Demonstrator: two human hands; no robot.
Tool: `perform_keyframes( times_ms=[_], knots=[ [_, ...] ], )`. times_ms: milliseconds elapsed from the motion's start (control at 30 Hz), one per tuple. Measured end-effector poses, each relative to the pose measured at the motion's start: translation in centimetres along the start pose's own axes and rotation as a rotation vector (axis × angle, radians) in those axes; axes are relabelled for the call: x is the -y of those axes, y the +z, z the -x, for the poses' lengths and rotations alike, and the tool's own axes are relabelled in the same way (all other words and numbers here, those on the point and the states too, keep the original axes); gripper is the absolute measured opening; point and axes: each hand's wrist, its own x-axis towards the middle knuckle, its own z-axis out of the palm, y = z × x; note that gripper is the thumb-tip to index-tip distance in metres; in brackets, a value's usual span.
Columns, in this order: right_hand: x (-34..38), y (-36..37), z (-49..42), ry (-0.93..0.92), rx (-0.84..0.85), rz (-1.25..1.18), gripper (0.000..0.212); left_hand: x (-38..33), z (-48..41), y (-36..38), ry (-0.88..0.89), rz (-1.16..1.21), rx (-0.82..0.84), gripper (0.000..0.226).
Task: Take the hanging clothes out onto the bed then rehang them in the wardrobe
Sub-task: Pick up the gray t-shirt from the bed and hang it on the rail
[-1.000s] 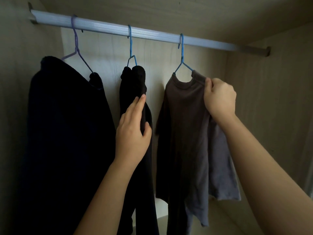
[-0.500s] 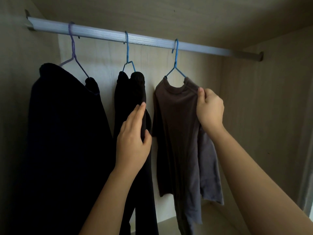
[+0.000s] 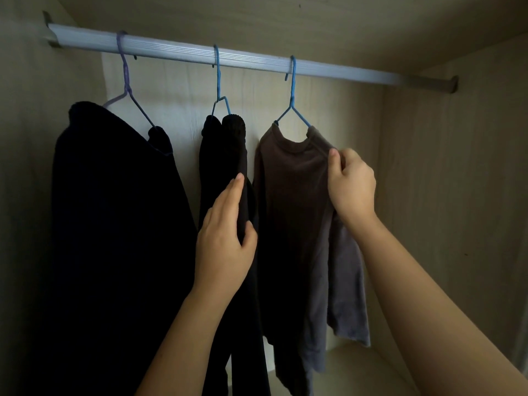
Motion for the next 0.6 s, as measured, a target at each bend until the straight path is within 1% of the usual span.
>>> perform_keyframes(
  times_ms=[67, 167, 267, 367, 433, 500, 600],
  knots=[
    [-0.8, -0.5, 1.0, 0.001, 0.026, 0.021, 0.035, -0.1, 0.7, 0.2, -0.005, 0.004, 0.006, 0.075],
    [-2.7, -1.4, 3.4, 0.01, 0.069, 0.031, 0.025, -0.3, 2.4, 0.6, -0.022, -0.055, 0.03, 0.079],
    [-4.8, -2.5, 6.5, 0.037, 0.128, 0.063, 0.026, -0.6, 4.5, 1.4, -0.035, -0.211, 0.015, 0.077],
    [-6.9, -4.1, 9.9, 0.087, 0.18, 0.082, 0.023, -1.0, 7.1, 2.5, 0.051, -0.339, -0.05, 0.067],
    [-8.4, -5.3, 12.3, 0.128, 0.206, 0.12, 0.023, -1.4, 9.2, 3.4, 0.153, -0.323, -0.086, 0.058],
    [-9.8, -6.8, 15.0, 0.167, 0.236, 0.176, 0.025, -1.9, 11.4, 4.4, 0.222, -0.248, -0.091, 0.048],
    [-11.7, -9.4, 19.9, 0.236, 0.285, 0.264, 0.023, -2.6, 14.9, 6.0, 0.244, -0.081, 0.011, 0.037]
  ],
)
